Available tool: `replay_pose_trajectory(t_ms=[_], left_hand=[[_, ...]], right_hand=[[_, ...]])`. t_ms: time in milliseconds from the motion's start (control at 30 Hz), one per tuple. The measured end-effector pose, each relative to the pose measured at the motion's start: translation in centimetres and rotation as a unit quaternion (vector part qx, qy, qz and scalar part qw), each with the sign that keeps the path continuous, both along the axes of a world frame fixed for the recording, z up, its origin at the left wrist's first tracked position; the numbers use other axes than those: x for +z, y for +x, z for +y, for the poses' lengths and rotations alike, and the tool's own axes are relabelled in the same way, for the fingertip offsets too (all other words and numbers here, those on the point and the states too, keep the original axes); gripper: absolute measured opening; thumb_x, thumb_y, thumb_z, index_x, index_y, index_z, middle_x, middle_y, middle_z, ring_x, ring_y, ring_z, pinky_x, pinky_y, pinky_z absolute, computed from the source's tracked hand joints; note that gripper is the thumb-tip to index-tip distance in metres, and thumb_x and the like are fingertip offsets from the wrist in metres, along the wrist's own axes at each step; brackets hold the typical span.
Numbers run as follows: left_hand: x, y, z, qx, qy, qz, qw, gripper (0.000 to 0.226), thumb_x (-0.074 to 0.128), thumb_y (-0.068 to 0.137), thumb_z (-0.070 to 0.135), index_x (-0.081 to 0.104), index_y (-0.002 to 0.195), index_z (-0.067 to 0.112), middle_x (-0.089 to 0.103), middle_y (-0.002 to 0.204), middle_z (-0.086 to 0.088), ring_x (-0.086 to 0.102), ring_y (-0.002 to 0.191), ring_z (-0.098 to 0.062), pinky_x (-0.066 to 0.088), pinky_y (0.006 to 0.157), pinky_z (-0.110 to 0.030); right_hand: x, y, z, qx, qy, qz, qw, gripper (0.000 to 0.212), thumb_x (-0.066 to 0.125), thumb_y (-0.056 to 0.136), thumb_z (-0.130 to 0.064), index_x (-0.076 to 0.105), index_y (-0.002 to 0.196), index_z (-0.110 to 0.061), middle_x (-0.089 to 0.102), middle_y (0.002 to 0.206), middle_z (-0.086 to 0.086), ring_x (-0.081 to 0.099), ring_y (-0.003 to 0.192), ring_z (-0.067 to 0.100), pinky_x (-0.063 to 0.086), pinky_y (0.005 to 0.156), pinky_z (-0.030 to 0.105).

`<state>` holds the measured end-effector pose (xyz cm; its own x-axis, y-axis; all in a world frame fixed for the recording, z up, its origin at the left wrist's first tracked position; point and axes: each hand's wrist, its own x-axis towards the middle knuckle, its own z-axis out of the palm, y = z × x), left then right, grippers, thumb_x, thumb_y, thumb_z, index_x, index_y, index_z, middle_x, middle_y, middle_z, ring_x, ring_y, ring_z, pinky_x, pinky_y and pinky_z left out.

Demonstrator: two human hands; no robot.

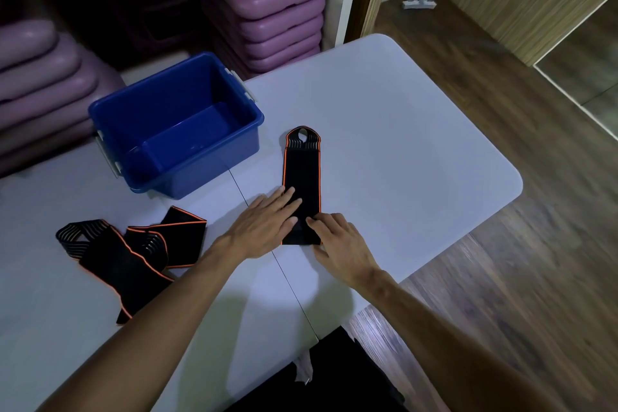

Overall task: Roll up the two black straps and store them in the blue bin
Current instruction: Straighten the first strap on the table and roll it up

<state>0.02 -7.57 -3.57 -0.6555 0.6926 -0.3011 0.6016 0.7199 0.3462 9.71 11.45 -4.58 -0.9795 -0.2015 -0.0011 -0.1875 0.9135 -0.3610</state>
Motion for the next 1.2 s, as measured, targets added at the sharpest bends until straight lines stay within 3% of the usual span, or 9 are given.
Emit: replay_pose_trajectory(t_ms=[133, 300, 400, 567, 700, 800, 1000, 1100, 1200], left_hand=[[0.0, -0.7, -0.2, -0.008, -0.033, -0.037, 0.999, 0.056, 0.015, 0.098, 0.048, 0.015, 0.151, 0.029, -0.003, 0.161, 0.009, -0.005, 0.148, -0.014, 0.008, 0.12, -0.043], [0.1, 1.2, -1.9, 0.031, 0.125, 0.049, 0.991, 0.056, 0.039, 0.094, 0.053, 0.047, 0.138, 0.018, 0.037, 0.149, -0.001, 0.032, 0.137, -0.016, 0.035, 0.108, -0.035], [-0.6, 2.7, -2.9, 0.03, 0.156, 0.034, 0.987, 0.057, 0.046, 0.089, 0.051, 0.048, 0.137, 0.019, 0.05, 0.132, 0.001, 0.046, 0.121, -0.016, 0.045, 0.098, -0.035], [-0.6, 2.1, -2.2, 0.116, 0.201, -0.042, 0.972, 0.054, 0.041, 0.091, 0.056, 0.056, 0.128, 0.02, 0.061, 0.111, 0.007, 0.052, 0.103, -0.009, 0.046, 0.089, -0.027], [0.4, 0.5, -1.3, 0.161, 0.2, -0.112, 0.96, 0.019, 0.052, 0.095, 0.033, 0.064, 0.102, 0.02, 0.062, 0.086, 0.008, 0.057, 0.082, -0.009, 0.048, 0.075, -0.031], [0.7, -0.3, -0.4, 0.205, 0.19, -0.144, 0.949, 0.02, 0.053, 0.094, 0.033, 0.058, 0.08, 0.02, 0.062, 0.072, 0.009, 0.059, 0.07, -0.008, 0.044, 0.063, -0.03], [0.9, -0.3, 0.7, 0.268, 0.156, -0.094, 0.946, 0.023, 0.055, 0.094, 0.035, 0.051, 0.111, 0.021, 0.06, 0.072, 0.004, 0.055, 0.061, -0.01, 0.042, 0.056, -0.024], [1.0, 0.1, 1.0, 0.257, 0.147, 0.0, 0.955, 0.027, 0.055, 0.093, 0.033, 0.052, 0.119, 0.027, 0.06, 0.095, 0.003, 0.057, 0.088, -0.016, 0.05, 0.067, -0.033], [0.4, 0.1, 1.1, 0.2, 0.127, 0.077, 0.969, 0.023, 0.054, 0.094, 0.026, 0.061, 0.116, 0.028, 0.053, 0.116, 0.006, 0.049, 0.105, -0.016, 0.053, 0.075, -0.037]], right_hand=[[-0.1, -0.4, 0.3, 0.002, -0.009, 0.001, 1.0, 0.056, 0.076, 0.072, -0.016, 0.06, 0.125, -0.009, 0.065, 0.114, 0.006, 0.061, 0.096, 0.027, 0.057, 0.071, 0.04], [-0.1, -1.2, 0.9, 0.016, -0.015, -0.012, 1.0, 0.052, 0.067, 0.078, -0.026, 0.06, 0.127, -0.009, 0.064, 0.114, 0.006, 0.059, 0.097, 0.028, 0.056, 0.072, 0.041], [-0.2, -1.4, 1.3, 0.024, -0.037, -0.022, 0.999, 0.05, 0.053, 0.085, -0.031, 0.057, 0.131, -0.01, 0.058, 0.123, 0.007, 0.054, 0.103, 0.027, 0.055, 0.08, 0.04], [0.1, -2.1, 1.4, -0.005, -0.129, -0.076, 0.989, 0.042, 0.052, 0.096, -0.026, 0.053, 0.135, -0.011, 0.054, 0.125, 0.004, 0.048, 0.11, 0.022, 0.046, 0.092, 0.032], [0.9, -3.3, 1.7, -0.082, -0.19, -0.131, 0.97, 0.034, 0.048, 0.1, -0.033, 0.053, 0.13, -0.019, 0.063, 0.107, 0.002, 0.053, 0.1, 0.015, 0.042, 0.082, 0.024], [1.1, -4.2, 1.4, -0.141, -0.243, -0.147, 0.948, 0.029, 0.05, 0.1, -0.033, 0.056, 0.125, -0.018, 0.065, 0.096, 0.001, 0.059, 0.085, 0.013, 0.043, 0.072, 0.02], [0.5, -5.0, 0.0, -0.217, -0.281, -0.101, 0.929, 0.027, 0.055, 0.098, -0.025, 0.056, 0.124, -0.019, 0.051, 0.107, 0.001, 0.056, 0.084, 0.0, 0.04, 0.071, 0.002], [0.7, -5.2, -0.2, -0.21, -0.273, -0.08, 0.935, 0.014, 0.053, 0.098, -0.018, 0.061, 0.109, -0.02, 0.051, 0.105, 0.002, 0.059, 0.084, 0.013, 0.044, 0.07, 0.011], [0.6, -4.6, -0.3, -0.163, -0.187, -0.034, 0.968, 0.023, 0.055, 0.098, -0.026, 0.063, 0.117, -0.016, 0.052, 0.116, 0.004, 0.057, 0.092, 0.024, 0.053, 0.073, 0.034]])
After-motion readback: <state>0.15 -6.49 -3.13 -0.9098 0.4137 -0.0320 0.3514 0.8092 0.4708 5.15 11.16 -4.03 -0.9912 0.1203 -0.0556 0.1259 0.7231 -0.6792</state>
